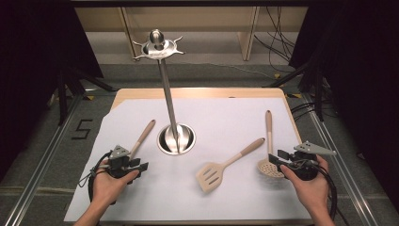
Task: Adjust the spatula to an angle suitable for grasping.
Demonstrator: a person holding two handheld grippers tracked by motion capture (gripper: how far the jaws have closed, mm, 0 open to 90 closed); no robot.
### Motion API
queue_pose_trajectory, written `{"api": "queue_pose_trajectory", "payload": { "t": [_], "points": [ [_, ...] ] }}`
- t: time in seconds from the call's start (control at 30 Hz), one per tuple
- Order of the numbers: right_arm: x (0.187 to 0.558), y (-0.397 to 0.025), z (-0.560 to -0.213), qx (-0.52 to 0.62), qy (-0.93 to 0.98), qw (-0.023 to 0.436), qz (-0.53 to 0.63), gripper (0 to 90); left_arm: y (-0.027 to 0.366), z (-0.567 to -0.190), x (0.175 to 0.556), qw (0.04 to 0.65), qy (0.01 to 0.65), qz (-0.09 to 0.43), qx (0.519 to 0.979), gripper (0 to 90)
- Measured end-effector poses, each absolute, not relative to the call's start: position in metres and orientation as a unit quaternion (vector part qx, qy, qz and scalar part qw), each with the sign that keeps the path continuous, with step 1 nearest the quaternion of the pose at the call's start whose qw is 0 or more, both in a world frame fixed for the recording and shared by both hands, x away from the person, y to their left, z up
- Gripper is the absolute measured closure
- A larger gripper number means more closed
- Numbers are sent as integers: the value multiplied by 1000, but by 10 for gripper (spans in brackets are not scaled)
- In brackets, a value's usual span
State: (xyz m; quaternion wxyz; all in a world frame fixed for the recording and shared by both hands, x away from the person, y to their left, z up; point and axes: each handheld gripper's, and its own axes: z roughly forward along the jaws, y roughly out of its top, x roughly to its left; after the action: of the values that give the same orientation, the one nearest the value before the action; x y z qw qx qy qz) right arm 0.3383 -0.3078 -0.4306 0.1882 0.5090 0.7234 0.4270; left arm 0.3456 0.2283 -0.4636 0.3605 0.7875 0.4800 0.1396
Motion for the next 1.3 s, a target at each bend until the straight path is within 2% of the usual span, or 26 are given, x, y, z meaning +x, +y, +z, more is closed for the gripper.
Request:
{"api": "queue_pose_trajectory", "payload": {
  "t": [0.13, 0.17, 0.2, 0.27, 0.37, 0.43, 0.5, 0.6, 0.7, 0.77, 1.23, 1.3],
  "points": [
    [339, -311, -430, 501, 732, 190, 421, 546, 226, -463, 344, 344, 480, 133, 796, 752],
    [337, -308, -430, 518, 717, 167, 436, 546, 226, -462, 344, 334, 482, 129, 800, 773],
    [340, -312, -431, 501, 726, 180, 436, 546, 225, -462, 344, 330, 483, 129, 801, 798],
    [338, -310, -430, 514, 719, 174, 434, 546, 224, -462, 342, 317, 485, 123, 806, 844],
    [338, -306, -429, 500, 728, 189, 429, 546, 224, -464, 338, 299, 487, 100, 815, 887],
    [335, -302, -426, 510, 724, 178, 430, 546, 227, -464, 336, 277, 479, 75, 830, 889],
    [335, -303, -425, 494, 731, 196, 427, 545, 228, -464, 335, 269, 481, 64, 832, 890],
    [333, -301, -425, 507, 728, 187, 422, 545, 229, -465, 336, 247, 484, 54, 838, 890],
    [334, -305, -426, 493, 733, 202, 422, 545, 231, -468, 336, 229, 491, 55, 838, 890],
    [334, -305, -426, 497, 731, 189, 428, 545, 234, -469, 338, 214, 495, 57, 841, 890],
    [336, -306, -428, 492, 735, 202, 420, 543, 248, -467, 336, 196, 496, 56, 844, 891],
    [336, -305, -428, 497, 736, 199, 414, 543, 247, -465, 335, 211, 497, 55, 840, 845]
  ]
}}
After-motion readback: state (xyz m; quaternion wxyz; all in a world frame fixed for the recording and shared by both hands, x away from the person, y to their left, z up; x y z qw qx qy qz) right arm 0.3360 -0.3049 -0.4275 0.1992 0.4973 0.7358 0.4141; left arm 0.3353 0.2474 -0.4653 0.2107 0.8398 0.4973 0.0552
